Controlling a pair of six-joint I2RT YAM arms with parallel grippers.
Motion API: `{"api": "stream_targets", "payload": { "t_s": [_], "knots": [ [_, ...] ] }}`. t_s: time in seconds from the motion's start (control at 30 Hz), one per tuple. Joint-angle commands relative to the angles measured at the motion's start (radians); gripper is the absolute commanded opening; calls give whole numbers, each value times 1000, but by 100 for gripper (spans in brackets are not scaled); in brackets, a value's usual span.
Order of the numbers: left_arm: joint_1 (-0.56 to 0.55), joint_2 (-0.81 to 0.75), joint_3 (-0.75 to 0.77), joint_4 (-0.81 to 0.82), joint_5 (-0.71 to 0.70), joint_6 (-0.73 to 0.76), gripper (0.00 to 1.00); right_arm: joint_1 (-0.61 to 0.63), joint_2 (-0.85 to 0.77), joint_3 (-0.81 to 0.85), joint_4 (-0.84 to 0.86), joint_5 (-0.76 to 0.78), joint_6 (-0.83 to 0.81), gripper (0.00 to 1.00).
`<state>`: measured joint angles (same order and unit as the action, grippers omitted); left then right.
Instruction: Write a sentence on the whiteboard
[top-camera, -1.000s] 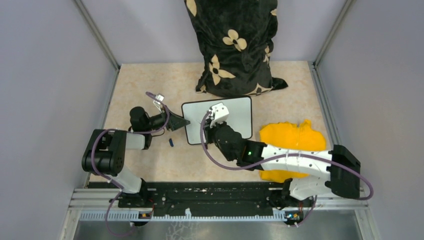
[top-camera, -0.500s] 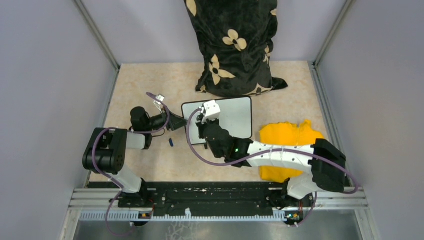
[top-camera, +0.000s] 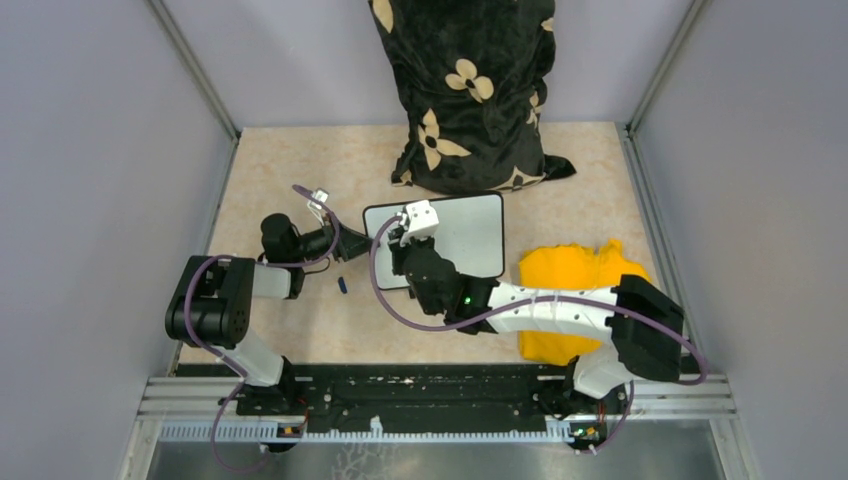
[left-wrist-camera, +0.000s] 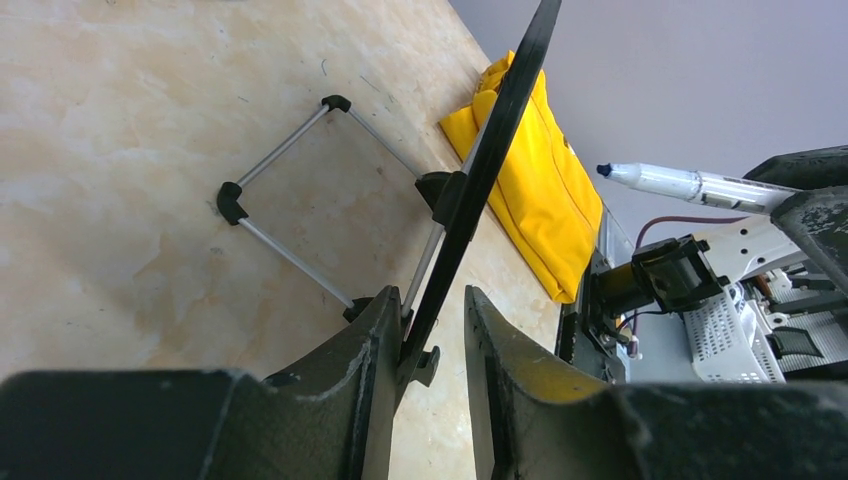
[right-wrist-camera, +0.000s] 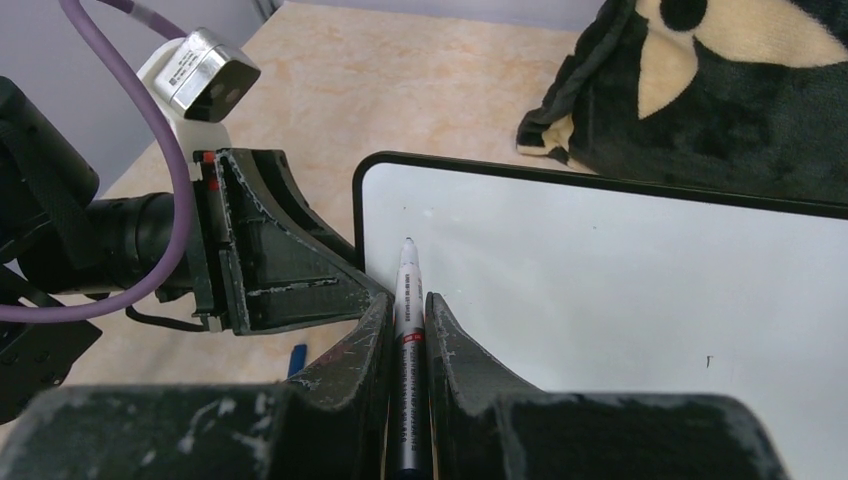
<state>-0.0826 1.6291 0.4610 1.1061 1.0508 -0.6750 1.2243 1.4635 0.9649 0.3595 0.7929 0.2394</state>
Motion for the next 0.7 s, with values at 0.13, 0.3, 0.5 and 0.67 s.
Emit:
{"api": "stream_targets", "payload": {
  "t_s": [0.13, 0.3, 0.5, 0.67],
  "knots": [
    [4, 0, 4, 18, 6, 29, 35, -33, 15, 38, 56, 4, 69, 0],
    [4, -1, 4, 20, 6, 29, 33, -48, 22, 37, 72, -29, 75, 0],
    [4, -2, 5, 17, 6, 28, 33, -58, 42, 45, 75, -44, 83, 0],
    [4, -3, 5, 17, 5, 29, 32, -76, 49, 46, 68, -55, 97, 0]
  ]
}}
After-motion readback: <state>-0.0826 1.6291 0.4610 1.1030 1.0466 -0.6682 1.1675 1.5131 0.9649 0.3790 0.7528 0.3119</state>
